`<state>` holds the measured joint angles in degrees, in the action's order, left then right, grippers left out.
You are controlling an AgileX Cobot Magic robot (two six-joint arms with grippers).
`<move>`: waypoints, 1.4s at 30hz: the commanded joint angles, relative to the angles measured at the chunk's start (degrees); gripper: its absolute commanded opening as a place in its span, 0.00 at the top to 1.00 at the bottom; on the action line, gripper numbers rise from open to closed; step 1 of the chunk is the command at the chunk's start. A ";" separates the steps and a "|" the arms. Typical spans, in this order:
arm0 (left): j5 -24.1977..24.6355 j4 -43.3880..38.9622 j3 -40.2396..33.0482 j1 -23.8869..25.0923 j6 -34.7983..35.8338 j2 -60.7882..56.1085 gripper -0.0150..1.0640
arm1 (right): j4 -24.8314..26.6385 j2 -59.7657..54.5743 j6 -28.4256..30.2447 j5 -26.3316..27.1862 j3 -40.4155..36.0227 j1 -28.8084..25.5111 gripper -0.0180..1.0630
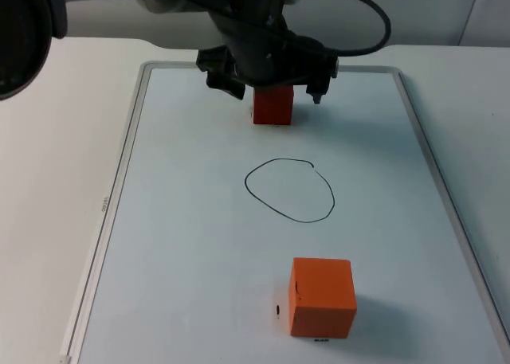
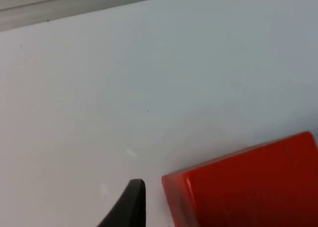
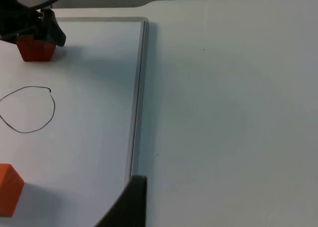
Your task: Pick up one cube with the left hand and another cube with the right hand. First place the cube in the right hand at the target position, then stack the cube in the left hand on top.
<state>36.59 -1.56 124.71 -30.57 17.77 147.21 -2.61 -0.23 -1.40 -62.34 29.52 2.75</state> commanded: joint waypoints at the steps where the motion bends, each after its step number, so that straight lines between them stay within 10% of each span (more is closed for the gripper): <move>1: -1.28 -0.07 0.54 -0.49 0.62 -0.20 0.10 | -0.15 0.23 -0.20 0.54 -0.39 -0.53 0.02; 14: 2.42 -0.33 2.40 -0.49 2.11 -0.09 0.81 | -0.36 0.23 -0.10 0.54 -0.39 -0.53 0.02; 30: 31.56 -0.35 13.40 -0.49 -14.69 -16.37 0.81 | -0.48 0.23 -0.10 0.54 -0.39 -0.53 0.02; 42: 33.38 10.72 4.04 -0.49 -22.62 -30.91 0.81 | -0.48 0.23 -0.10 0.54 -0.39 -0.53 0.02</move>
<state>69.72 7.34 129.20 -30.57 -3.88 117.39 -2.84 -0.23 -1.40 -62.34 29.52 2.75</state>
